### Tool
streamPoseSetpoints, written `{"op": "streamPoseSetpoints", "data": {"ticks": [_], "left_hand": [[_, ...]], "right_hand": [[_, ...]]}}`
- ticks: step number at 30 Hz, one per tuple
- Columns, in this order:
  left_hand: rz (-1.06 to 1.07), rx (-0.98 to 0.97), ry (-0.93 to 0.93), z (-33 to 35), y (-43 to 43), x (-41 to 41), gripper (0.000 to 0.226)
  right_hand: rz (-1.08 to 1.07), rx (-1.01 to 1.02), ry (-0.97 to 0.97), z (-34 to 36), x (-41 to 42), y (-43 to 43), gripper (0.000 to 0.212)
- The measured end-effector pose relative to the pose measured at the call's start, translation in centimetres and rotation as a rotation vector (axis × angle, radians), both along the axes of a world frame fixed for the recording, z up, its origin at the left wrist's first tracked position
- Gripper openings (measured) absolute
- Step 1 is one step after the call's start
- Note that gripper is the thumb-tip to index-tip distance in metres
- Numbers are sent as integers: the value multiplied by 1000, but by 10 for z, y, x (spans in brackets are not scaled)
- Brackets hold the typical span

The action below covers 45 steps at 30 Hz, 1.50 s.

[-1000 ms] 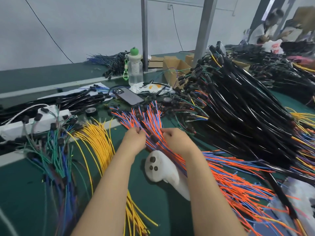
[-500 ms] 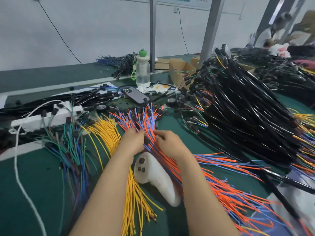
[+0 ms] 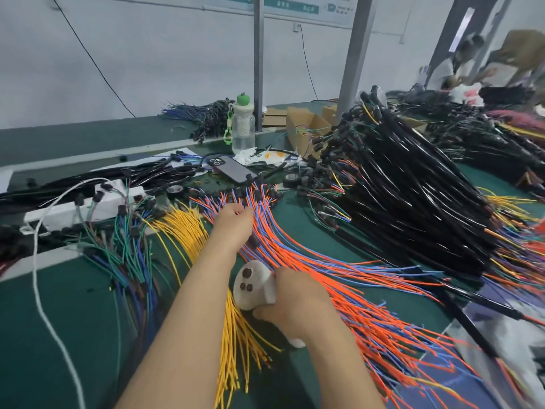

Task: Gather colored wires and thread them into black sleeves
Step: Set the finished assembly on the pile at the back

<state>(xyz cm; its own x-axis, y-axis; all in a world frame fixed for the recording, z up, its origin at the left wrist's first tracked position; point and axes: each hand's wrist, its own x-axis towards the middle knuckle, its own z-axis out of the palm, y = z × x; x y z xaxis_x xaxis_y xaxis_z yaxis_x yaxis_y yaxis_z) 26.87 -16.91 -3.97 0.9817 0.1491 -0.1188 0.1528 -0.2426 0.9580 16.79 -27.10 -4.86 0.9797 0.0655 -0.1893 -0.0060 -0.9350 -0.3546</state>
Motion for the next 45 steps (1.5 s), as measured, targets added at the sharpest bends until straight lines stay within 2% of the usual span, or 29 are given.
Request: {"op": "streamPoseSetpoints", "data": {"ticks": [2, 5, 8, 13, 19, 25, 27, 30, 33, 35, 39, 42, 45], "left_hand": [[18, 1, -31, 2, 4, 4, 31], [96, 3, -79, 8, 11, 11, 19], [136, 55, -73, 5, 10, 23, 33], [137, 145, 11, -8, -1, 39, 43], [143, 128, 37, -18, -5, 50, 43], [154, 118, 17, -17, 7, 35, 41], [183, 120, 5, -14, 20, 22, 39], [253, 102, -53, -5, 51, -7, 37], [345, 75, -102, 4, 95, -46, 36], [436, 51, -122, 5, 130, -76, 33], [640, 53, -173, -4, 201, -135, 29], [789, 228, -137, -9, 252, -169, 29], [839, 436, -13, -14, 298, -190, 31]], "right_hand": [[-14, 124, 23, 8, 3, -11, 37], [-91, 296, -48, 27, 20, -37, 29], [-232, 388, -155, 41, 62, -54, 29], [-338, 311, -63, 25, 136, -53, 54], [-521, 353, -159, -10, 166, -45, 53], [-562, 303, -198, -22, 168, -40, 56], [-518, 234, -236, -19, 159, -29, 55], [-440, 227, -401, -4, 133, 3, 63], [-330, 388, -551, 13, 97, 57, 63], [-173, 517, -571, 18, 68, 103, 55], [192, 699, -411, 5, 5, 199, 37], [400, 712, -206, -11, -26, 257, 27], [460, 694, -128, -17, -40, 301, 27]]}}
